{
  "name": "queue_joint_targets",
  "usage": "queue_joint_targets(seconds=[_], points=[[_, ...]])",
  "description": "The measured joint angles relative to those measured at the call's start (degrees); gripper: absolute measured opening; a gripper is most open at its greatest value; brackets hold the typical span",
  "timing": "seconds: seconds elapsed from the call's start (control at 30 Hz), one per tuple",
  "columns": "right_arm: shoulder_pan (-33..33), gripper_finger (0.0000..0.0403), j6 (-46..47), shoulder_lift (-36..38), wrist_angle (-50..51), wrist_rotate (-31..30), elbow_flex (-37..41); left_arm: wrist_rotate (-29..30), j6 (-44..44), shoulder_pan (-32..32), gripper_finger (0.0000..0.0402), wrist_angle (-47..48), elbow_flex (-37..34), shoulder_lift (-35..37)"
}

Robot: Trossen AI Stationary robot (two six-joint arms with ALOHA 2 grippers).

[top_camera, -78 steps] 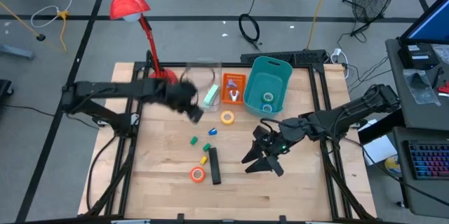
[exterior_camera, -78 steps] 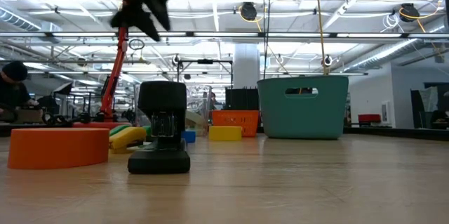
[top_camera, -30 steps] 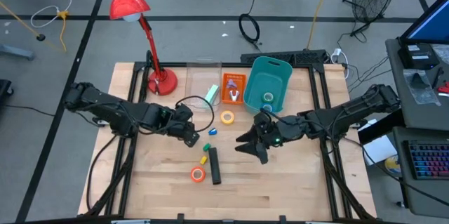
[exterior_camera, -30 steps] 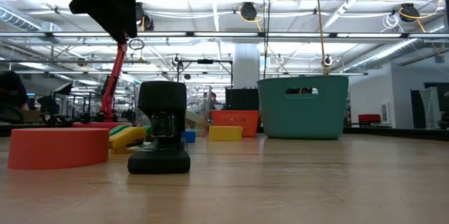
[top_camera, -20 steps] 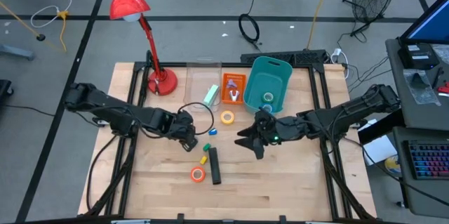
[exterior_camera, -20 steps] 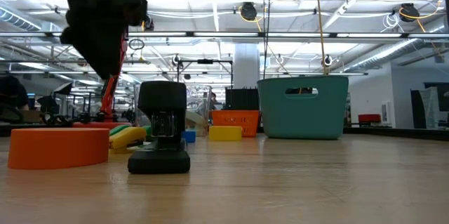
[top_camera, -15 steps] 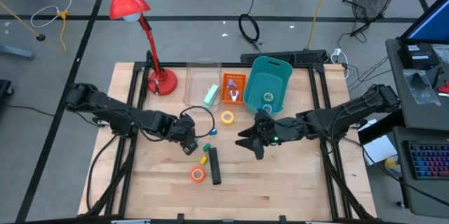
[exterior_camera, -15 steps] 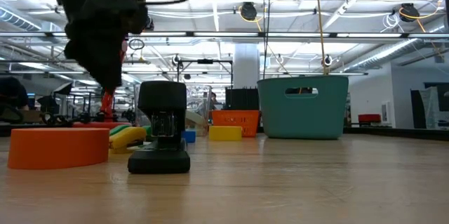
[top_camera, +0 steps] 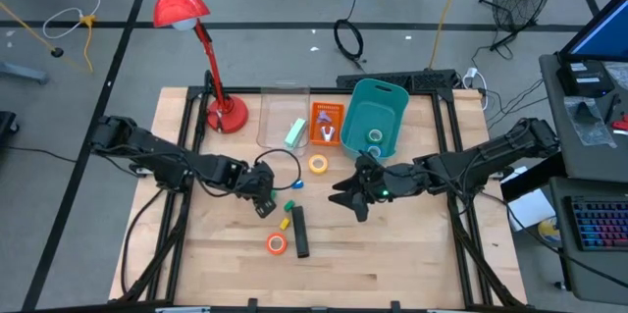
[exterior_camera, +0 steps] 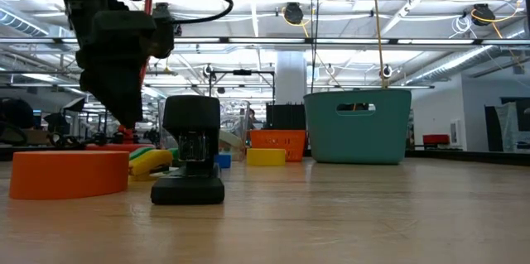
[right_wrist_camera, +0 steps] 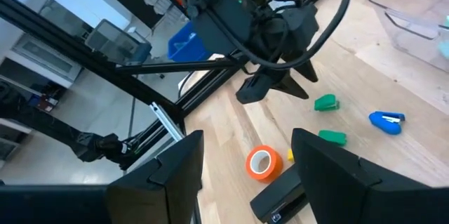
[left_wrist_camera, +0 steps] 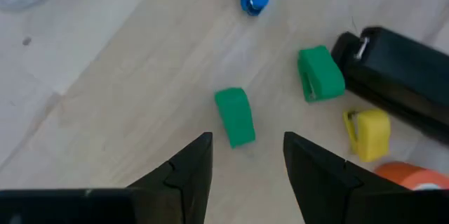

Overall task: Pick and place Stapler, Stapler remover, tape
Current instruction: Put the left green stapler into the transparent bin

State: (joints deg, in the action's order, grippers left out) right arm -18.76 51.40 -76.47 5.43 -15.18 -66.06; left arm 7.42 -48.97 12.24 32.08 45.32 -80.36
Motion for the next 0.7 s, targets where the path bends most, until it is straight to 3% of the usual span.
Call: queue_joint_targets(seconds=[0.33, 0.7], points=[[0.07, 0.0209, 0.01, 0.00, -0.02, -1.54, 0.00, -0.73, -0.09, -2.71, 0.0260, -0.72, 0.00, -1.00], [1.18, 0.0209, 0.33, 0.00, -0.04, -1.34, 0.00, -3.34, 2.55, -2.08, 0.0230, -2.89, 0.07, -10.76]])
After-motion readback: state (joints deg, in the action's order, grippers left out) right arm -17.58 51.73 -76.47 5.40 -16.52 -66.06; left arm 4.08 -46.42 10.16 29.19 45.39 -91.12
